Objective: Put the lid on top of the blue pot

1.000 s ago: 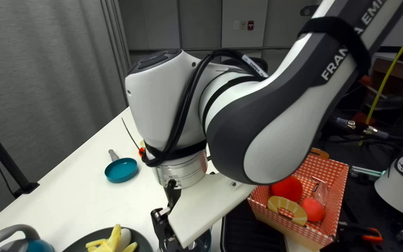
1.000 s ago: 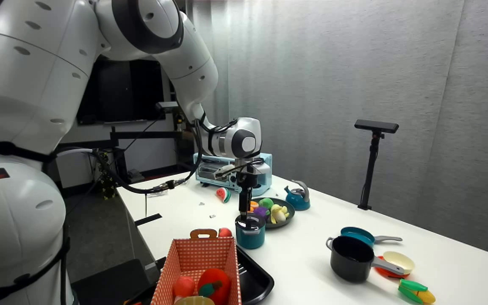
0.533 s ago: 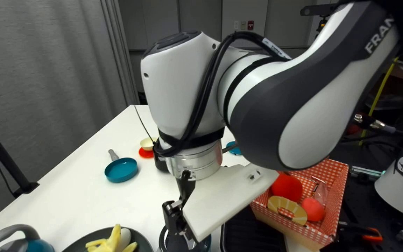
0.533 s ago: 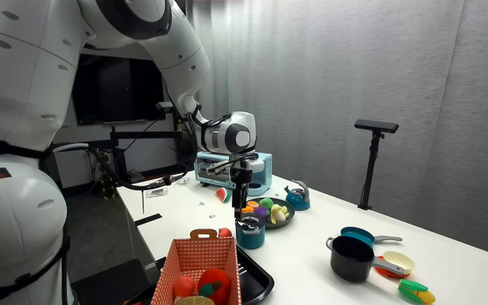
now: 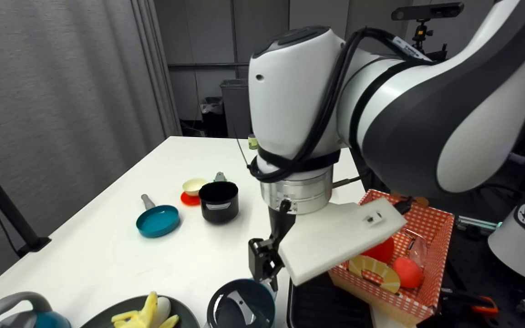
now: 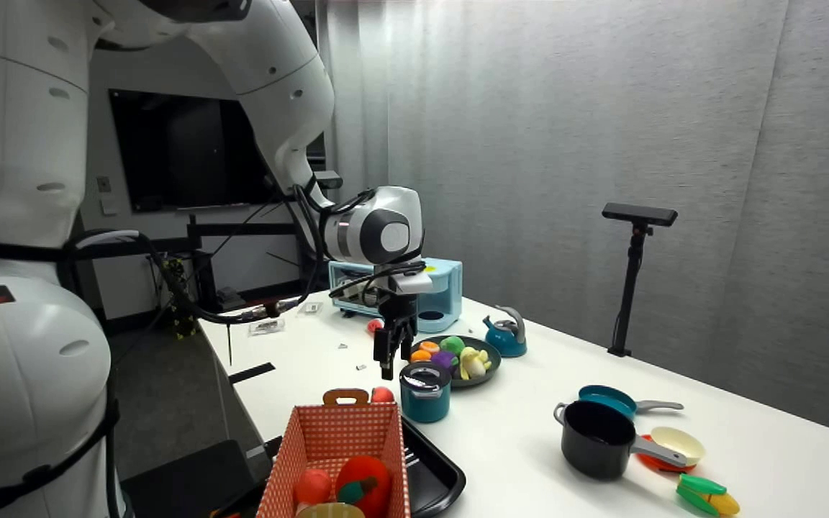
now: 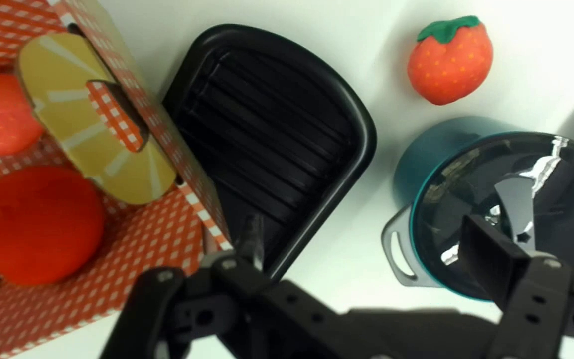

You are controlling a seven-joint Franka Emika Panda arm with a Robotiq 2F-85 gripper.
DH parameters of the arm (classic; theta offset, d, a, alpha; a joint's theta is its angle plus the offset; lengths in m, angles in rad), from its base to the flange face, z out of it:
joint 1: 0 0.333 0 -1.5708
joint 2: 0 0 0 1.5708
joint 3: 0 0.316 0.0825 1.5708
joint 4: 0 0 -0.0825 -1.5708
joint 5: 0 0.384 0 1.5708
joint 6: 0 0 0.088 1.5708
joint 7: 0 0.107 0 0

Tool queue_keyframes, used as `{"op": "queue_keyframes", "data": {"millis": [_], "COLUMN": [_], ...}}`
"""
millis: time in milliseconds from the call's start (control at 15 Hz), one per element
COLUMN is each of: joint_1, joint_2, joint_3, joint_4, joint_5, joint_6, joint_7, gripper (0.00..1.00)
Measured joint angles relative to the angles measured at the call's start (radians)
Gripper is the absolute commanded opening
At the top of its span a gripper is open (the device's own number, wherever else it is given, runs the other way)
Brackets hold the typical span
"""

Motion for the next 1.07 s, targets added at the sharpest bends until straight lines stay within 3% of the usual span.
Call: {"op": "queue_keyframes", "data": {"millis": [400,667,1067], "joint_1": [-0.053,-0.099,-0.179], "joint_2": [-0.125,-0.193,-0.311], "joint_3": [0.001,0.003,0.022], "joint_4": [-0.156,-0.205,-0.275], "joint_5": [0.000,-0.008,-0.017], "joint_6": [0.063,0.064,0.167], "joint_7": [0.052,0.057,0.113], "gripper": [1.00,1.00,1.00]}}
